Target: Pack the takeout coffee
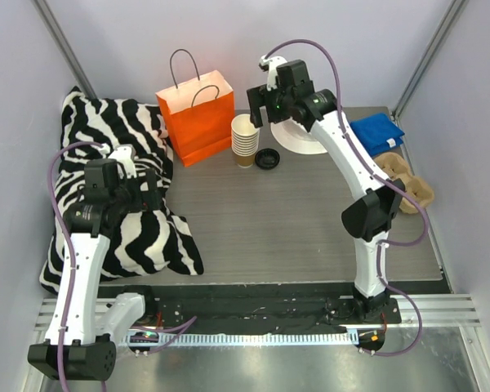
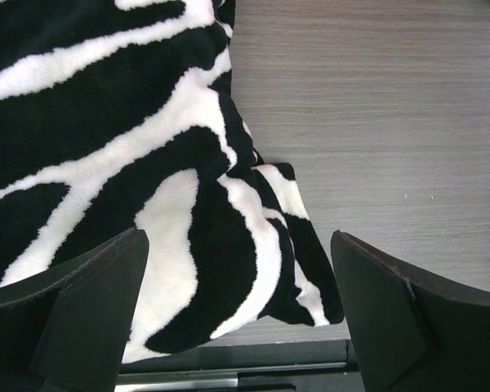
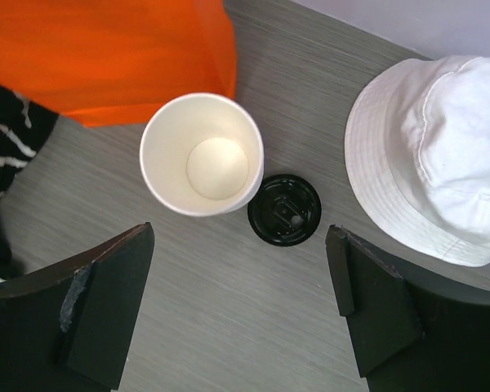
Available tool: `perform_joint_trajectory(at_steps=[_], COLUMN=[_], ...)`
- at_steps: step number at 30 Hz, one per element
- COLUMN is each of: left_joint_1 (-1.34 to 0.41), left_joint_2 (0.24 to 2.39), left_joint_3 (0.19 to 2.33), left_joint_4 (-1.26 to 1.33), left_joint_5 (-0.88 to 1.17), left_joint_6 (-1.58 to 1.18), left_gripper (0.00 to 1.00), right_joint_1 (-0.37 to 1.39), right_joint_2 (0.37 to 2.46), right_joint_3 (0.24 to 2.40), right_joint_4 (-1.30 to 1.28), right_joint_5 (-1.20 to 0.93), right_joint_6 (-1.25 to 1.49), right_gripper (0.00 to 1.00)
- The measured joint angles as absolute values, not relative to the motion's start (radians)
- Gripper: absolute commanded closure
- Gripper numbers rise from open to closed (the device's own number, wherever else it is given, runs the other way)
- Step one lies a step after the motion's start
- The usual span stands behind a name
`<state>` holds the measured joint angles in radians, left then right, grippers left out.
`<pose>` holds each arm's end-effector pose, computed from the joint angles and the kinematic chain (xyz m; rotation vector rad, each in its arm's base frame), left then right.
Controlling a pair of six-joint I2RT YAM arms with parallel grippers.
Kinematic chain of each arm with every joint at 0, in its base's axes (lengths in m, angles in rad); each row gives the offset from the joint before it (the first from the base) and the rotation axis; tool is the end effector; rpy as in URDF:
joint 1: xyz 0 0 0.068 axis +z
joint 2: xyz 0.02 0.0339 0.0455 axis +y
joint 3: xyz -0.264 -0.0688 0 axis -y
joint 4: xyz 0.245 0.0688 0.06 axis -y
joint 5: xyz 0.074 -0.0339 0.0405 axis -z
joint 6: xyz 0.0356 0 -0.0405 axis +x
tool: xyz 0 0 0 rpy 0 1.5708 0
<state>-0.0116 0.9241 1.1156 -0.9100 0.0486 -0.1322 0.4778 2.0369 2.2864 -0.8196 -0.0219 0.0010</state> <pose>0.1725 -0.0037 0.3576 -0.1129 2.2889 -0.1303 0.4024 0.2092 0.4088 -0.5217 2.0920 0.3025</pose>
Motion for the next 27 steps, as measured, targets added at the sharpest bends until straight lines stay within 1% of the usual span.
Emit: perform_joint_trajectory(at_steps=[3,6,7,10,19,27], left_joint_1=[-0.012,-0.012,-0.012,-0.012,-0.012,-0.012], left_joint_2=[0.916,0.909,0.907,0.905,0.901,0.876], left_joint_3=[1.103,1.091,1.089,1.087,1.077,1.056], left_joint_4=[-0.892,-0.882,-0.880,-0.875,-0.859,-0.853], left_joint_5=[0.040,0.034,0.033,0.031,0.030,0.030], left_joint_6=[-0.139,-0.149,-0.150,-0.154,-0.165,-0.173], left_gripper=[0.00,0.00,0.00,0.00,0.00,0.00], right_joint_1=[0.477,0.477,0.478,0.484,0.493,0.495], right_joint_2=[2.081,2.109,2.115,2.133,2.190,2.235], right_joint_3=[2.316,2.326,2.329,2.332,2.344,2.353], right_joint_4=[-0.800,-0.776,-0.773,-0.761,-0.748,-0.733], right_joint_5=[0.007,0.045,0.056,0.084,0.111,0.118], right_joint_6=[0.055,0.089,0.097,0.116,0.142,0.155], right_gripper=[0.13,0.23,0.29,0.35,0.41,0.53])
